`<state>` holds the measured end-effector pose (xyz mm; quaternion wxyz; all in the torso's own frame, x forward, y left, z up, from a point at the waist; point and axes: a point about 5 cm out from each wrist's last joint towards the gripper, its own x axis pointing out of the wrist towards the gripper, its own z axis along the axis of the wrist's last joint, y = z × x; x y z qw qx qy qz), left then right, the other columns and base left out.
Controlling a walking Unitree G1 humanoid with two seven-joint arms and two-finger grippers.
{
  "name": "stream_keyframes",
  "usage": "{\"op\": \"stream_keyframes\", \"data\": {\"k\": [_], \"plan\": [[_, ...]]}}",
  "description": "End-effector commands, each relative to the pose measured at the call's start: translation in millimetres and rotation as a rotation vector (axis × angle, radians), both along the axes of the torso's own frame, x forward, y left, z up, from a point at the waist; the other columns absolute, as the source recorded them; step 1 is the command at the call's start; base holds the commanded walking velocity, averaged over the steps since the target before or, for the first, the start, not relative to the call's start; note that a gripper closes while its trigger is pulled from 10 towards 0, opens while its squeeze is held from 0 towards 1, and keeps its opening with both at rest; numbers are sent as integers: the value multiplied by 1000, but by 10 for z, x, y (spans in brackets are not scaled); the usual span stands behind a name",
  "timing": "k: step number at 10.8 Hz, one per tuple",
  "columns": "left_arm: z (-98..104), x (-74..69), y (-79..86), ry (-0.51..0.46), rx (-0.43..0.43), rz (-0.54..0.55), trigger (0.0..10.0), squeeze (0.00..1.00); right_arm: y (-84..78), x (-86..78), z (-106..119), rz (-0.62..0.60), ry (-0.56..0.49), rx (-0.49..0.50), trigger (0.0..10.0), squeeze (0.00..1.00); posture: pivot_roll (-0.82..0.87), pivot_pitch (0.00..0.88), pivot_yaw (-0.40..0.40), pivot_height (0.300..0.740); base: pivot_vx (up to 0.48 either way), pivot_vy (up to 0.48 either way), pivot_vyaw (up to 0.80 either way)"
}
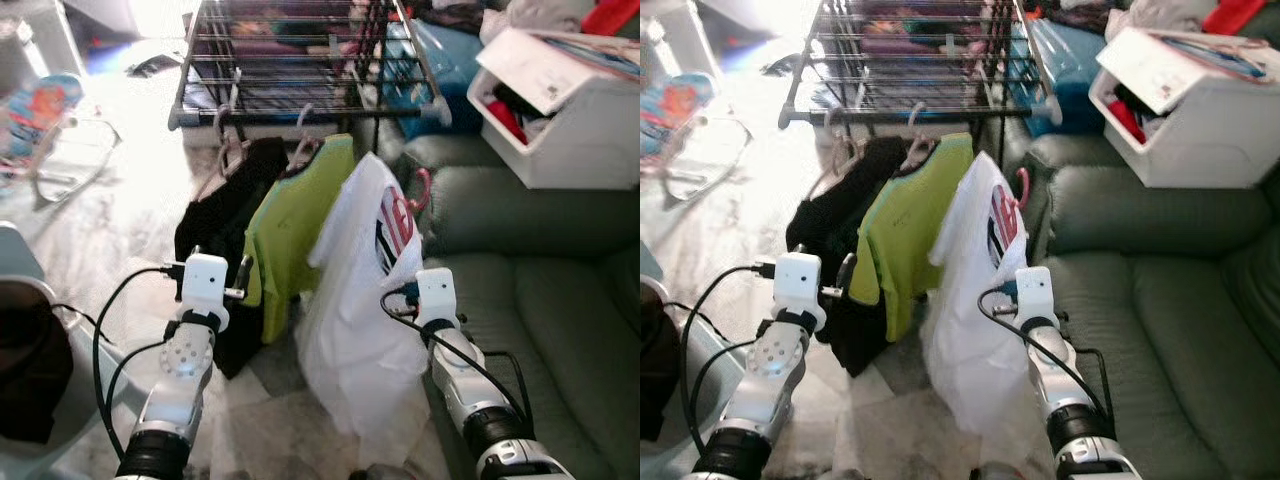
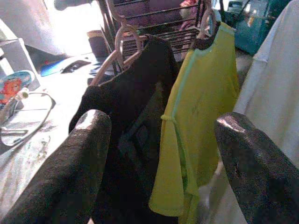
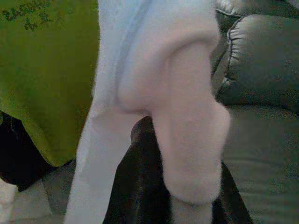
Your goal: Hang hanger
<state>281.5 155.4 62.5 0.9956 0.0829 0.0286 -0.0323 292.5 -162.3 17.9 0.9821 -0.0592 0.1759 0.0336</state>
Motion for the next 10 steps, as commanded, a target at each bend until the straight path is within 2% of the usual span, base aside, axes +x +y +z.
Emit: {"op": "stream_keyframes", "data": {"k": [1, 3, 4, 8, 10], "plan": [[18, 1, 24, -7, 10, 8, 10000, 0, 6, 98, 142, -9, -74, 5, 10000, 0, -2, 0, -27, 740, 0, 0, 0], [-14, -44, 65, 3, 16, 25, 10000, 0, -21, 85, 141, -23, -74, -5, 10000, 0, -3, 0, -30, 740, 0, 0, 0], [-35, -100, 127, 11, 23, 46, 10000, 0, -78, 41, 134, -64, -70, 28, 10000, 0, 1, 0, -33, 740, 0, 0, 0], [-151, -377, 286, 66, 43, 54, 10000, 0, -182, -187, 139, -98, -101, 12, 10000, 0, 1, 0, -38, 740, 0, 0, 0], [-150, -398, 321, 75, 54, 46, 10000, 0, -225, -230, 133, -114, -93, 14, 10000, 0, 1, 0, -38, 740, 0, 0, 0]]}}
